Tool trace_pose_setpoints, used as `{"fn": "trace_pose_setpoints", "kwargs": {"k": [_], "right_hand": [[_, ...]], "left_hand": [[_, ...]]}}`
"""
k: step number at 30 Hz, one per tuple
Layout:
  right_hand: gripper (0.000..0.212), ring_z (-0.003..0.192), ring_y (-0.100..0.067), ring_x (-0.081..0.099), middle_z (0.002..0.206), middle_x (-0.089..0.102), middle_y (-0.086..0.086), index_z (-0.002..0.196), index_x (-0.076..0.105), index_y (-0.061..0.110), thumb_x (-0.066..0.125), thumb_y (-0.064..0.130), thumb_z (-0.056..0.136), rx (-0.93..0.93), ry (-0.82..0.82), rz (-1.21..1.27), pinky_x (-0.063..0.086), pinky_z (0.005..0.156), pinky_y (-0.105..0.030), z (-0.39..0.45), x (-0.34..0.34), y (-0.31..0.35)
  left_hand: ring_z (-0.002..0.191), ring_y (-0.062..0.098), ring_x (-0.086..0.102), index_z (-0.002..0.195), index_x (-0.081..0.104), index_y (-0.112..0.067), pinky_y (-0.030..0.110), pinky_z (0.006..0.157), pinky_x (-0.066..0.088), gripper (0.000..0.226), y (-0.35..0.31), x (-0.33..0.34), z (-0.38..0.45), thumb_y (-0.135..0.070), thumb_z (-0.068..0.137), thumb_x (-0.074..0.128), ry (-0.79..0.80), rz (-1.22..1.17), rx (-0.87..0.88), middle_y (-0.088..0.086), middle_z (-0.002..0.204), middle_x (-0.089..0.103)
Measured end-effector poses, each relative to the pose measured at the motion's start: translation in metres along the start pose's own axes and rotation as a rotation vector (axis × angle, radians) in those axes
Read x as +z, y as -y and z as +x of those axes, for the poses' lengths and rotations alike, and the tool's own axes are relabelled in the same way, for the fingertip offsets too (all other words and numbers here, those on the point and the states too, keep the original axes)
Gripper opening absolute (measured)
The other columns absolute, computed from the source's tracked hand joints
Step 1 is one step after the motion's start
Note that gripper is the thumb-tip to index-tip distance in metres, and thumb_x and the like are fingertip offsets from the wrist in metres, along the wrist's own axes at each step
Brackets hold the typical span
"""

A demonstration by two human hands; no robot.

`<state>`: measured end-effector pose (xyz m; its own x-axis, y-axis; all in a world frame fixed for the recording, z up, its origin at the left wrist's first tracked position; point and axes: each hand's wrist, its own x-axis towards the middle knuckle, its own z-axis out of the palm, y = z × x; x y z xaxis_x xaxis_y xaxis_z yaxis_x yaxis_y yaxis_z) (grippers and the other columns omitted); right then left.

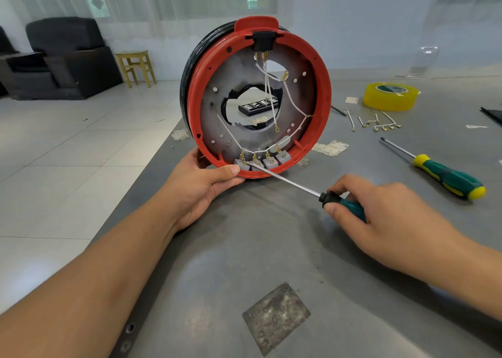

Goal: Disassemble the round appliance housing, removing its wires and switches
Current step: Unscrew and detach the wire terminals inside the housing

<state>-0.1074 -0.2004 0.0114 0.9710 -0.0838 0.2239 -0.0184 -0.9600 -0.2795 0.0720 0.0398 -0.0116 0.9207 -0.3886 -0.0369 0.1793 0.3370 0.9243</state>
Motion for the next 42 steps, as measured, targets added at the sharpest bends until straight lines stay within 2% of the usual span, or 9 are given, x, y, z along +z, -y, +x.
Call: {"fn": "trace_pose_setpoints", "kwargs": {"k": [6,10,16,21,27,29,33,37,42], "right_hand": [[0.034,0.071,-0.018,0.059,0.078,0.063,0.011,0.108,0.042,0.040,0.030,0.064,0.088,-0.013,0.027,-0.008,0.053,0.065,-0.042,0.000,0.007,0.007],[0.034,0.073,-0.019,0.059,0.080,0.063,0.011,0.109,0.043,0.039,0.030,0.064,0.089,-0.011,0.021,0.010,0.054,0.067,-0.044,0.001,0.009,0.010],[0.033,0.068,-0.010,0.056,0.071,0.054,0.016,0.108,0.045,0.040,0.032,0.063,0.089,-0.018,-0.008,0.033,0.051,0.060,-0.037,0.003,0.013,0.013],[0.034,0.066,-0.011,0.057,0.076,0.060,0.013,0.109,0.045,0.041,0.032,0.064,0.089,-0.018,-0.032,0.045,0.053,0.060,-0.040,0.004,0.015,0.012],[0.029,0.061,-0.008,0.054,0.069,0.057,0.013,0.106,0.044,0.042,0.035,0.064,0.089,-0.003,-0.086,0.051,0.046,0.050,-0.033,0.007,0.014,0.010],[0.031,0.062,-0.008,0.054,0.072,0.059,0.012,0.107,0.045,0.042,0.035,0.065,0.089,0.001,-0.083,0.046,0.046,0.051,-0.033,0.008,0.014,0.009],[0.033,0.063,-0.008,0.056,0.078,0.065,0.011,0.110,0.051,0.041,0.040,0.064,0.088,0.012,-0.075,0.045,0.052,0.056,-0.037,0.009,0.009,0.005],[0.034,0.062,-0.007,0.056,0.077,0.067,0.010,0.108,0.061,0.042,0.047,0.062,0.085,0.025,-0.098,0.090,0.053,0.059,-0.037,0.009,0.001,-0.002],[0.032,0.063,-0.003,0.057,0.078,0.068,0.014,0.106,0.065,0.043,0.050,0.061,0.084,0.047,-0.088,0.108,0.053,0.059,-0.035,0.009,-0.003,-0.006]], "left_hand": [[0.108,0.041,0.075,0.135,0.054,0.008,0.044,0.088,0.064,0.054,0.001,-0.002,0.002,0.017,0.085,0.070,-0.023,-0.016,0.009,0.031,0.129,0.068],[0.108,0.040,0.075,0.136,0.054,0.007,0.043,0.088,0.064,0.057,0.002,-0.003,0.003,0.014,0.083,0.072,-0.038,-0.028,0.017,0.027,0.121,0.073],[0.108,0.040,0.075,0.133,0.054,0.005,0.043,0.087,0.064,0.052,0.002,-0.004,0.003,0.016,0.085,0.071,-0.059,-0.066,0.045,0.023,0.117,0.076],[0.106,0.039,0.076,0.129,0.056,0.006,0.047,0.089,0.064,0.047,0.004,0.000,0.003,0.019,0.086,0.068,-0.101,-0.118,0.061,0.024,0.118,0.075],[0.102,0.037,0.077,0.127,0.055,0.009,0.044,0.085,0.065,0.039,0.006,0.010,0.005,0.017,0.090,0.065,-0.109,-0.188,0.050,0.024,0.108,0.077],[0.102,0.037,0.077,0.121,0.057,0.007,0.047,0.087,0.064,0.035,0.006,0.010,0.004,0.018,0.089,0.066,-0.119,-0.187,0.047,0.025,0.112,0.076],[0.099,0.035,0.078,0.116,0.059,0.002,0.046,0.085,0.065,0.034,0.007,0.009,0.004,0.019,0.087,0.067,-0.123,-0.172,0.050,0.016,0.100,0.079],[0.104,0.037,0.077,0.120,0.059,0.001,0.047,0.088,0.064,0.041,0.008,0.009,0.004,0.019,0.085,0.069,-0.103,-0.129,0.047,0.019,0.108,0.078],[0.103,0.037,0.077,0.121,0.059,0.000,0.042,0.083,0.065,0.040,0.007,0.010,0.002,0.017,0.086,0.070,-0.085,-0.073,0.038,0.010,0.093,0.081]]}}
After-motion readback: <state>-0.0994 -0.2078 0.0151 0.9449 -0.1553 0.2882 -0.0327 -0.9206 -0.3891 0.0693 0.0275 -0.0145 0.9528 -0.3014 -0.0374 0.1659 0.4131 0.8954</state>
